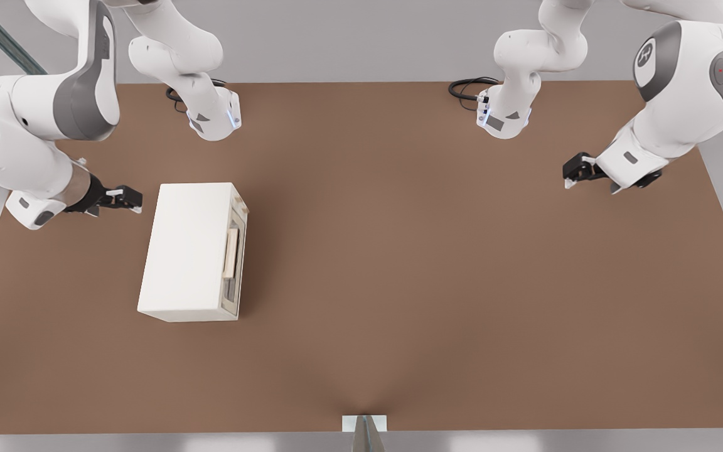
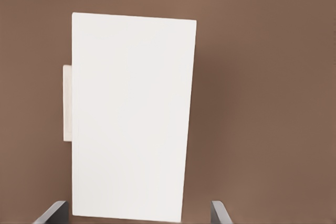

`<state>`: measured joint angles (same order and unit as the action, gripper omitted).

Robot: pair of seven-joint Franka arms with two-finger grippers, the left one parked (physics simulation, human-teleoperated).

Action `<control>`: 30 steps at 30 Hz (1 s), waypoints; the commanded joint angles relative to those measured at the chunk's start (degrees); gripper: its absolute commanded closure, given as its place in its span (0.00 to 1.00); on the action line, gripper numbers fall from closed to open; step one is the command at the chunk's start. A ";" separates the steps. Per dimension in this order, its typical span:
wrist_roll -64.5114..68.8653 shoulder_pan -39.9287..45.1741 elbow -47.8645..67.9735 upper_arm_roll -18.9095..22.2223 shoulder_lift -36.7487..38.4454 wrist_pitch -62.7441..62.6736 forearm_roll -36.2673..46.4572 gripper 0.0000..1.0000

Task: Keep left arm still and open the oven door with right arm

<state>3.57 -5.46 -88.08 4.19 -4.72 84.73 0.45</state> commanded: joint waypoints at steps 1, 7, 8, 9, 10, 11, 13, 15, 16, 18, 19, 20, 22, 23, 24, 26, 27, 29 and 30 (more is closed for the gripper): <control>2.41 -0.34 0.01 0.02 -0.02 -0.27 0.07 0.00; -4.01 -20.36 0.54 -0.77 -11.00 -4.83 -23.39 0.71; -4.10 -22.57 0.63 -0.68 -13.37 -5.37 -23.66 0.79; -4.19 -23.54 0.72 -0.77 -14.70 -5.37 -25.23 0.79; -4.45 -24.95 0.72 -0.77 -15.58 -5.19 -28.05 0.79; -4.63 -26.79 0.72 -0.77 -16.28 -4.93 -30.68 0.79; -5.94 -29.17 0.63 -0.77 -19.79 -5.01 -36.93 0.79; -9.28 -30.66 0.28 -0.68 -21.12 -5.10 -38.69 0.79; -12.35 -31.80 0.19 -0.68 -21.99 -5.10 -39.47 0.79; -17.45 -33.39 0.54 -0.68 -23.66 -5.28 -40.27 0.79; -19.83 -33.91 0.63 -0.68 -24.10 -5.19 -40.80 0.79; -22.28 -34.18 0.63 -0.68 -24.10 -5.10 -41.24 0.79; -27.47 -34.09 2.47 -0.68 -26.57 -4.75 -41.06 0.79; -31.07 -33.92 3.62 -0.68 -27.53 -4.58 -40.97 0.79; -33.37 -34.00 3.97 -0.68 -28.41 -4.49 -41.06 0.79; -34.51 -33.83 4.58 -0.42 -29.99 -4.40 -41.15 0.79; -34.68 -33.83 4.76 -0.42 -30.34 -4.31 -41.15 0.79; -34.95 -33.92 4.67 -0.42 -31.14 -4.40 -41.06 0.79; -34.95 -33.92 4.67 -0.50 -31.22 -4.40 -41.06 0.79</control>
<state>-14.15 -39.36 -83.48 3.72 -35.88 80.24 -40.49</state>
